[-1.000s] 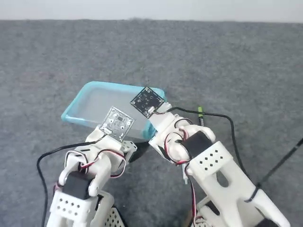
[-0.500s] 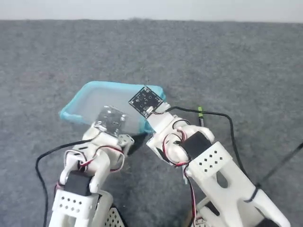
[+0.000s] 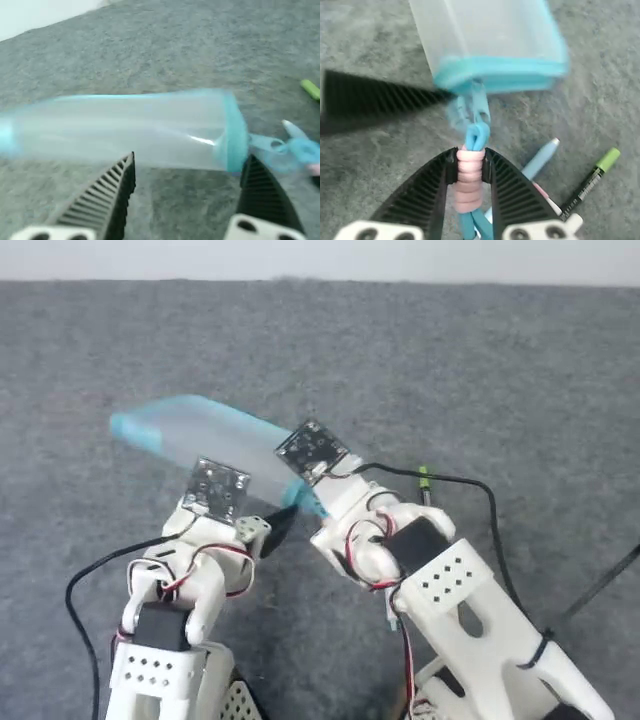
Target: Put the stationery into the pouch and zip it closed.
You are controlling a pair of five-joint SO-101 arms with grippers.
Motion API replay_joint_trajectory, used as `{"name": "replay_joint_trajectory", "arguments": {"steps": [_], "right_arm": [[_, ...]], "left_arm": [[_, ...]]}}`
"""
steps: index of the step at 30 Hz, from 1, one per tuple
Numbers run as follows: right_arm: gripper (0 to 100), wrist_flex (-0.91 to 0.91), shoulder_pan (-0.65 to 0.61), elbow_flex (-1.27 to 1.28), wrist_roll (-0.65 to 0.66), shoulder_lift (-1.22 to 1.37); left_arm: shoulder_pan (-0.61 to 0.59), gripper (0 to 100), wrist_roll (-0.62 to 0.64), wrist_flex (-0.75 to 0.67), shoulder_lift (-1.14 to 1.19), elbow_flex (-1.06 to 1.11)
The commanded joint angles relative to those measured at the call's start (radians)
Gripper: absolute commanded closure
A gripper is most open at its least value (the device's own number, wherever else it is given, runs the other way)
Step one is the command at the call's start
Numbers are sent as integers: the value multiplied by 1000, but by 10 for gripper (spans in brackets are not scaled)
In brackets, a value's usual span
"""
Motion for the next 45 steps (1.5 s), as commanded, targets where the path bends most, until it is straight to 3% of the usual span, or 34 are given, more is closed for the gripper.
{"name": "replay_joint_trajectory", "arguments": {"steps": [1,12,18,30,33,39,45], "right_arm": [[992,7,48,-29,14,-2],[992,-120,67,91,38,12],[992,-208,68,84,41,185],[992,-222,88,52,40,271],[992,-220,101,51,37,260],[992,-122,104,17,34,127],[992,-97,102,72,35,-82]], "left_arm": [[-60,693,23,-44,12,-19],[-100,694,44,-44,12,-19],[-147,694,44,-46,12,-19],[-213,694,72,-46,12,-41],[-203,693,66,-38,12,-41],[-52,677,-6,18,11,-39],[-40,646,-9,26,11,-41]]}}
